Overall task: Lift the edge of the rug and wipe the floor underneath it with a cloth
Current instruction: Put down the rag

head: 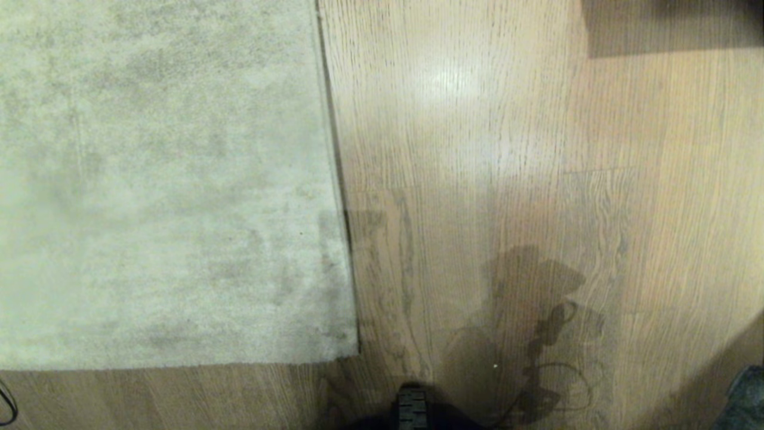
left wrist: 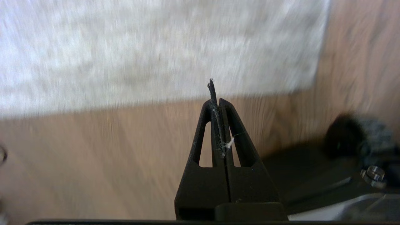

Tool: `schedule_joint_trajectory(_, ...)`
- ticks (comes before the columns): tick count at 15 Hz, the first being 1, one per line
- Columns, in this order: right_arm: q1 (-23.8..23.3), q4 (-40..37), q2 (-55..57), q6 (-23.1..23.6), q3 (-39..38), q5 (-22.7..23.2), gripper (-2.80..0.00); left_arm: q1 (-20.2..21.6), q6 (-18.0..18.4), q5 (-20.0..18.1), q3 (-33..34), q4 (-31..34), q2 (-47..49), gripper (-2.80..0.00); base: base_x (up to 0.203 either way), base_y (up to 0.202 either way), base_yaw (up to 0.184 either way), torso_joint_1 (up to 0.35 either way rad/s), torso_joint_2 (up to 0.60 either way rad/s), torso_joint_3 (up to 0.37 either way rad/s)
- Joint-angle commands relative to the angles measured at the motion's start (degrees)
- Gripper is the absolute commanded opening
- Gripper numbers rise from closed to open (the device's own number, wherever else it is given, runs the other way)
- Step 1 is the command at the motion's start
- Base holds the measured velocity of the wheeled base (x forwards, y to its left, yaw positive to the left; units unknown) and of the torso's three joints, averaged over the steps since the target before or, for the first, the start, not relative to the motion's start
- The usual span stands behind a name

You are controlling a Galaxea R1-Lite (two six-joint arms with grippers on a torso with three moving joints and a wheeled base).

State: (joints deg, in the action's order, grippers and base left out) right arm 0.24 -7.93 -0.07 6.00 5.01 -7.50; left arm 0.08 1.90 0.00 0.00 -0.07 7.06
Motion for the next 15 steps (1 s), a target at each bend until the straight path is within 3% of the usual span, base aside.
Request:
schedule_joint_trajectory(1, 0.02, -0.06, 0.07, 0.07, -0.09, -0.06, -2.8, -0.23, -0.17, 0.12, 0.0, 0.04, -7.04, -2.8, 0.0, 0.0, 0.0, 0.0, 0.0, 0.0)
schedule_joint_trajectory(6, 0.02, -0.06, 0.07, 0.07, -0.09, -0.06, -2.8, -0.26, 1.26, -0.09, 0.0, 0.07, -6.98, -2.8, 0.0, 0.0, 0.0, 0.0, 0.0, 0.0)
schedule_joint_trajectory(15, 0.02, -0.06, 0.15, 0.07, -0.09, -0.06, -2.8, -0.26, 0.47, 0.1, 0.0, 0.07, -6.98, -2.8, 0.0, 0.0, 0.0, 0.0, 0.0, 0.0)
